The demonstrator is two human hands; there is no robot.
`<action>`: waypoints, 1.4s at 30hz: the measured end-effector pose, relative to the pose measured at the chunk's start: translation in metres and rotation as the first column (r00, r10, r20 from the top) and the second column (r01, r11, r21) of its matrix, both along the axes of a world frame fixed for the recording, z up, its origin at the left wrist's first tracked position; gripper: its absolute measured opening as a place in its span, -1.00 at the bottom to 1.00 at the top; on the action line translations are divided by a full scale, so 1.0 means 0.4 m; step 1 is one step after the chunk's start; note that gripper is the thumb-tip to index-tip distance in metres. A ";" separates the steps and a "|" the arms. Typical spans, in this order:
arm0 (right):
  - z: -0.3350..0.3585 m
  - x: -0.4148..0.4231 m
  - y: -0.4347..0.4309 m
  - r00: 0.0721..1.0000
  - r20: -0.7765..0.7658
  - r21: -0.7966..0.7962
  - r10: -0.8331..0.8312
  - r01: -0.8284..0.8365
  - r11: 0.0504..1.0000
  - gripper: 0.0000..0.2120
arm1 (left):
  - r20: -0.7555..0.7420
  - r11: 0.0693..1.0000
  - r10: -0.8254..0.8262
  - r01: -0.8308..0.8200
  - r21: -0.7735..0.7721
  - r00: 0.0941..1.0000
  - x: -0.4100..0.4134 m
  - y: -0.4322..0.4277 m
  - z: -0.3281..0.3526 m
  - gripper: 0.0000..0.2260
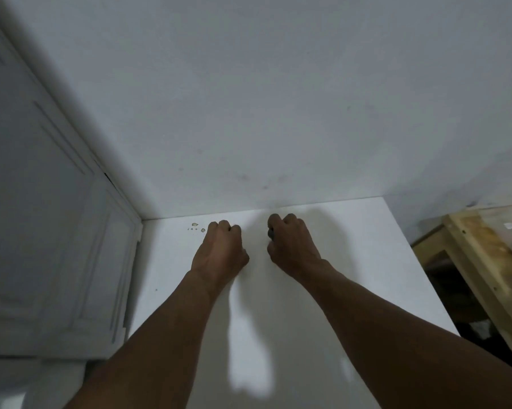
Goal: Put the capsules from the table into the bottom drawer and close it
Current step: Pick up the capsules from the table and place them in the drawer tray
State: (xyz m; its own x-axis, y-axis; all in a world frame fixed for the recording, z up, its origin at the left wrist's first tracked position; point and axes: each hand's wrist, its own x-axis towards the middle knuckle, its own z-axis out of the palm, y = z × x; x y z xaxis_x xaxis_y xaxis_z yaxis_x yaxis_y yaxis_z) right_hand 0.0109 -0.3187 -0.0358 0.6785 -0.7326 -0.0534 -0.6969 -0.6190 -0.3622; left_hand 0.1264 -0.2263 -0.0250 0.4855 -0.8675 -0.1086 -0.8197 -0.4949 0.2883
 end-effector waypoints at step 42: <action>0.659 -0.248 1.032 0.940 0.194 -0.268 0.281 -0.225 0.937 -0.76 | 0.304 0.911 0.172 -0.034 -0.410 0.937 -0.283 1.053 0.635 -0.73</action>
